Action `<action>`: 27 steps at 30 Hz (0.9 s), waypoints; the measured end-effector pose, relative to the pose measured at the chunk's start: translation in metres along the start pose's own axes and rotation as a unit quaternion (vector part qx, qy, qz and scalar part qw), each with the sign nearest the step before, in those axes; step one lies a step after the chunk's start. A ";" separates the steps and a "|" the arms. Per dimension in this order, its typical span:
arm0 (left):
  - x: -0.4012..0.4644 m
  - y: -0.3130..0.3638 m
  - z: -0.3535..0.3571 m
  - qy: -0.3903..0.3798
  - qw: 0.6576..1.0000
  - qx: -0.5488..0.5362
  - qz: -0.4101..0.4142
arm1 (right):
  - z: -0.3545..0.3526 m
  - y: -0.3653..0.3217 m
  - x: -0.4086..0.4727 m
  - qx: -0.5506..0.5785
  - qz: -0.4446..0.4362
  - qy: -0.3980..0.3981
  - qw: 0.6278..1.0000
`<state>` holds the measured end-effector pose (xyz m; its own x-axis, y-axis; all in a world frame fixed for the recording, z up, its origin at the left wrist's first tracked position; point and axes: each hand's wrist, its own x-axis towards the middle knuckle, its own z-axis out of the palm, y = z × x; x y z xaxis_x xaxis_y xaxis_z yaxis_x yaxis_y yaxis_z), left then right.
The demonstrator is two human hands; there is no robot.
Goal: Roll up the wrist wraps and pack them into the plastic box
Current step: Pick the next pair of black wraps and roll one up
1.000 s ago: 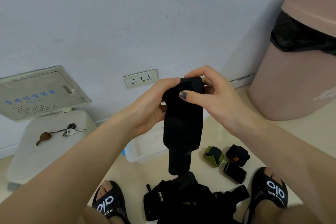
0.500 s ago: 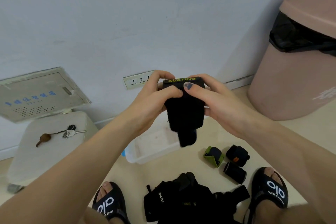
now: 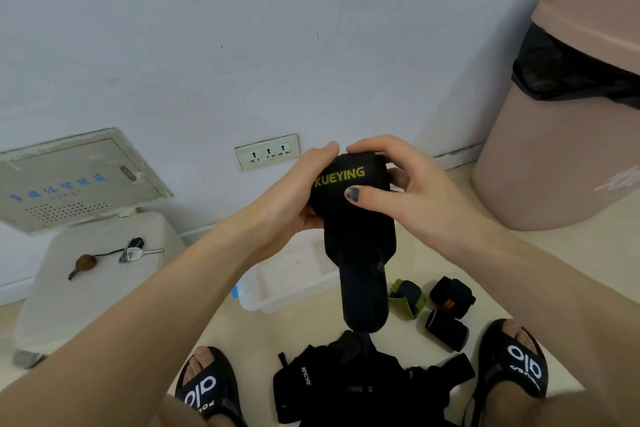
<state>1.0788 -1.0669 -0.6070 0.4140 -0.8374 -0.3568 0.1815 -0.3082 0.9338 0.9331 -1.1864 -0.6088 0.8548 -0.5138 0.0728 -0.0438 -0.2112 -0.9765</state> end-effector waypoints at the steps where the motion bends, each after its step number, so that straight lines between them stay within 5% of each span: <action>1: -0.001 0.000 0.001 -0.001 1.000 0.004 0.001 | 0.000 0.000 -0.001 -0.008 -0.005 -0.002 1.000; 7: -0.003 0.005 0.001 0.022 0.998 -0.055 0.028 | -0.004 -0.003 0.001 0.003 0.003 -0.006 1.000; 17: -0.001 0.007 -0.003 0.086 0.993 -0.014 0.085 | -0.002 -0.002 0.003 0.178 0.205 -0.075 0.960; 27: -0.001 0.003 -0.003 0.029 0.996 -0.006 0.082 | 0.001 -0.004 0.006 0.213 0.199 -0.015 0.957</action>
<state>1.0811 -1.0656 -0.6038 0.4900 -0.8484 -0.2002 0.1182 -0.1629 0.9795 0.9383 -1.1879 -0.6046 0.8289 -0.4582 -0.3209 -0.1590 0.3569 -0.9205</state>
